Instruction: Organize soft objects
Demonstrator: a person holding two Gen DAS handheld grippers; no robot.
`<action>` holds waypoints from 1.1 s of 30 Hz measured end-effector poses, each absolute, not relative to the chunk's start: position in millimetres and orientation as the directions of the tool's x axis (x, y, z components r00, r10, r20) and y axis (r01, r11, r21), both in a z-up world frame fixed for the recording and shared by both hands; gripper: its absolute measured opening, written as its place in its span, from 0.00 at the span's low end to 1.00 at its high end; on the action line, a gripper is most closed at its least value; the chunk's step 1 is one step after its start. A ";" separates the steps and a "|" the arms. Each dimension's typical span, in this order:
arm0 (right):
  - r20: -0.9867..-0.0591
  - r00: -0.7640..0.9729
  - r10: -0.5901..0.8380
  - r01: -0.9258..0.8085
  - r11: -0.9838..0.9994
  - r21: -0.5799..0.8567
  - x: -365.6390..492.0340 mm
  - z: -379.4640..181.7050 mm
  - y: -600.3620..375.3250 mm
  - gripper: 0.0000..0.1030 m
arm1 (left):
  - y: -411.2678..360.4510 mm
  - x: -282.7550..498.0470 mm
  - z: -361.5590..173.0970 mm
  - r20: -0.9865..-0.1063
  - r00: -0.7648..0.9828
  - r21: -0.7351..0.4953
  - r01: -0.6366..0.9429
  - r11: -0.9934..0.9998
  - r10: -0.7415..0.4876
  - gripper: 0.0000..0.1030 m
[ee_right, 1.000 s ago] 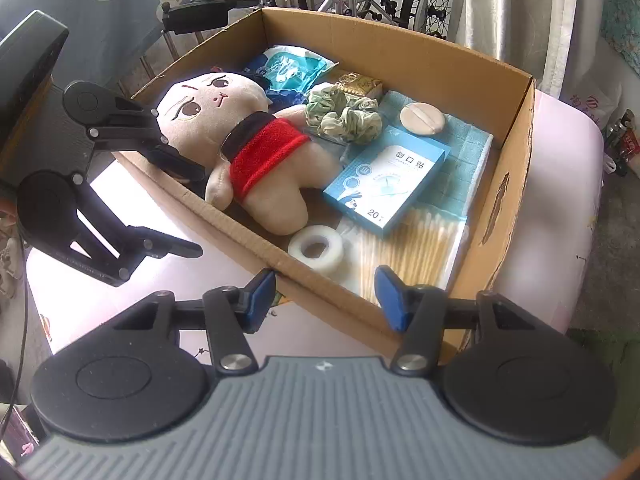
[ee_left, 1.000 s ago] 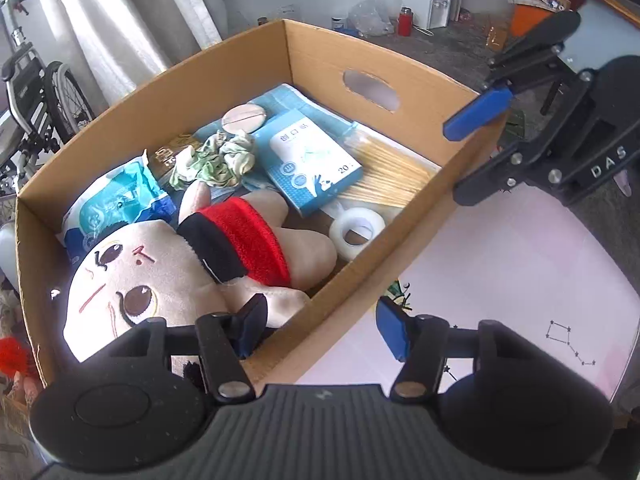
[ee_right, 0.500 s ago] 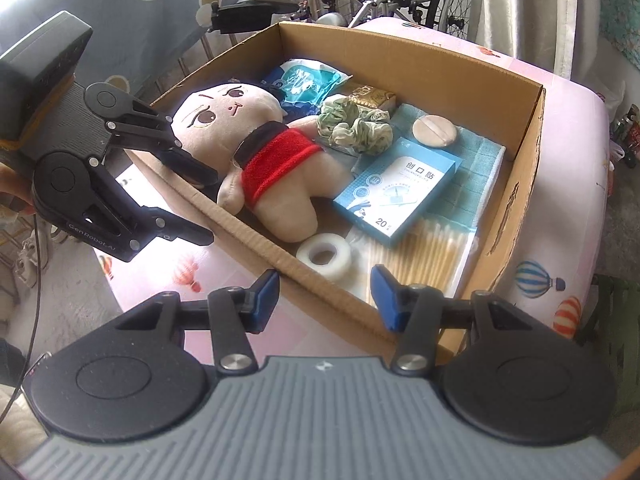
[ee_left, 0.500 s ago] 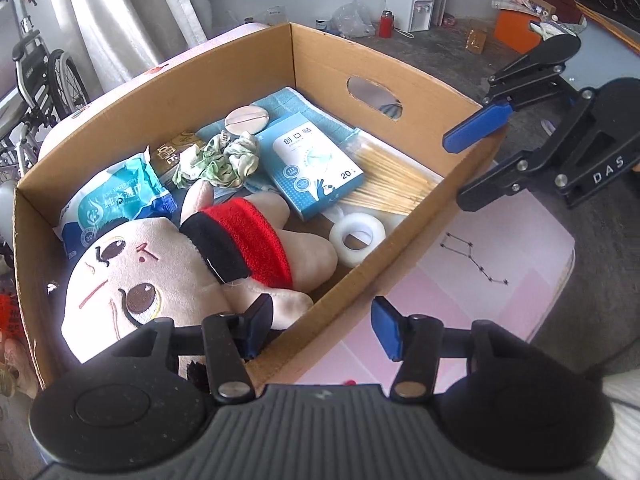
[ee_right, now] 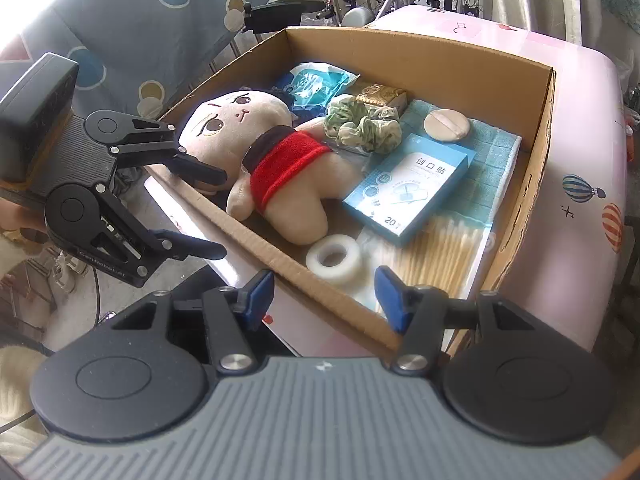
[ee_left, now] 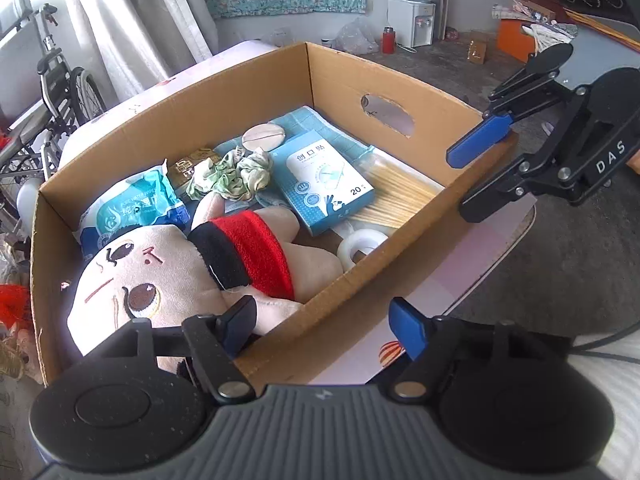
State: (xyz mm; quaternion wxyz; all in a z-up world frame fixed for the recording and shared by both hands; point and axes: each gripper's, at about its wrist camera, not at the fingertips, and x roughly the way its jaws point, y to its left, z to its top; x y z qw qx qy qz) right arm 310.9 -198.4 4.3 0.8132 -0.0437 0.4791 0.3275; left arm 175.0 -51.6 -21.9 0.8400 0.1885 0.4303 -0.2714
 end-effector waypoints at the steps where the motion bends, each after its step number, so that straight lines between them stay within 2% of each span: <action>1: -0.810 0.340 0.479 -0.575 0.787 0.224 313.1 6.6 -197.0 0.53 | -51.0 172.1 -19.4 -0.821 0.492 0.086 0.609 0.789 -0.291 0.77; 4: -0.775 0.388 0.500 -0.555 0.798 0.237 309.9 22.1 -199.0 0.52 | -41.9 169.0 -4.2 -0.789 0.519 0.035 0.572 0.820 -0.329 0.89; 8: -0.670 0.523 0.527 -0.476 0.833 0.283 291.8 56.6 -213.8 0.52 | -32.1 158.5 15.8 -0.719 0.620 0.020 0.470 0.883 -0.314 0.95; 12: -0.590 0.703 0.397 -0.312 0.918 0.245 278.5 71.1 -220.2 0.52 | -18.8 152.1 27.6 -0.662 0.690 -0.067 0.335 0.940 -0.293 0.97; 16: -0.543 0.779 0.315 -0.228 0.948 0.223 261.5 68.4 -213.4 0.52 | -14.9 140.9 35.8 -0.615 0.747 -0.143 0.208 0.967 -0.252 1.00; 19: -0.558 0.770 0.308 -0.226 0.951 0.213 256.8 58.4 -203.5 0.52 | -16.5 132.0 43.1 -0.597 0.770 -0.158 0.159 0.975 -0.223 1.00; 26: -0.598 0.733 0.325 -0.208 0.943 0.259 256.8 42.4 -199.5 0.52 | -30.7 120.1 51.9 -0.581 0.801 -0.040 0.151 0.988 -0.145 1.00; 30: -0.601 0.741 0.301 -0.209 0.953 0.221 254.4 43.8 -195.0 0.52 | -21.8 107.3 59.7 -0.485 0.865 -0.075 0.106 0.992 -0.129 1.00; 33: -0.589 0.748 0.307 -0.216 0.951 0.221 251.6 49.7 -195.2 0.52 | -17.5 105.5 62.3 -0.466 0.876 -0.086 0.093 0.992 -0.122 1.00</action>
